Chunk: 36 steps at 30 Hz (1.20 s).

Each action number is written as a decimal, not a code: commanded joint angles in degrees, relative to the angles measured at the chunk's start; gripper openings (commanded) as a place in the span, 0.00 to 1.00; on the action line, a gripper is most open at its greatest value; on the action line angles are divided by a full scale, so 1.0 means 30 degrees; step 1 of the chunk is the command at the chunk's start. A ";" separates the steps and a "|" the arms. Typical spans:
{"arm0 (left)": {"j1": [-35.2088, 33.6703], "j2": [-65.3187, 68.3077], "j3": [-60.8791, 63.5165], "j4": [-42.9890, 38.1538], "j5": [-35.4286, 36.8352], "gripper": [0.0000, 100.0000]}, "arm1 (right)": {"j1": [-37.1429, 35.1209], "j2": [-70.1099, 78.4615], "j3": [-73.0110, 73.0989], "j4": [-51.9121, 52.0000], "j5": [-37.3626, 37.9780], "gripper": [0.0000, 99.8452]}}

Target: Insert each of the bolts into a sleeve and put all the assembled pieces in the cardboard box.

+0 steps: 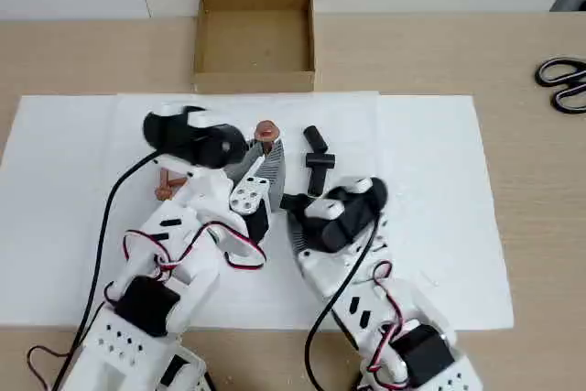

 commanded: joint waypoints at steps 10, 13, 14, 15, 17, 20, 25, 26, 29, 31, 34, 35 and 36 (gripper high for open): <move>0.0908 -0.0205 -0.0747 -0.0557 0.0088 0.01 | -0.0073 -0.0220 0.0117 -0.0894 -0.0205 0.00; 0.0908 -0.0234 -0.0952 -0.0557 0.0117 0.01 | -0.0073 -0.0220 0.0117 -0.0952 -0.0205 0.00; 0.0908 -0.0293 -0.0952 -0.0557 0.0117 0.01 | -0.0073 -0.0220 0.0117 -0.0952 -0.0205 0.00; 0.0908 -0.0352 -0.0952 -0.0557 0.0117 0.01 | -0.0073 -0.0220 0.0117 -0.0952 -0.0205 0.00; 0.0908 -0.0469 -0.0952 -0.0557 0.0264 0.01 | -0.0073 -0.0220 0.0117 -0.0952 -0.0205 0.00; 0.0791 -0.0762 -0.1011 -0.0557 0.1875 0.01 | -0.0044 -0.0220 0.0117 -0.0952 -0.0205 0.00; 0.0879 -0.0850 -0.1099 -0.0527 0.2227 0.01 | -0.0044 -0.0220 0.0147 -0.0952 -0.0205 0.00; 0.0879 -0.0850 -0.1099 -0.0527 0.2256 0.01 | -0.0044 -0.0220 0.0147 -0.0952 -0.0205 0.00; 0.0850 -0.0908 -0.1275 -0.0527 0.2256 0.01 | -0.0044 -0.0220 0.0147 -0.0952 -0.0205 0.00; 0.0850 -0.0908 -0.1275 -0.0527 0.2256 0.01 | -0.0044 -0.0220 0.0147 -0.0952 -0.0205 0.00; 0.0908 -0.0821 -0.1245 -0.0234 0.2256 0.01 | -0.0044 -0.0249 0.0147 -0.0952 -0.0205 0.00; 0.0908 -0.0821 -0.1245 -0.0176 0.2256 0.01 | -0.0044 -0.0278 0.0147 -0.0952 -0.0205 0.00; 0.0908 -0.0821 -0.1245 -0.0147 0.2256 0.01 | -0.0044 -0.0278 0.0147 -0.0952 -0.0205 0.00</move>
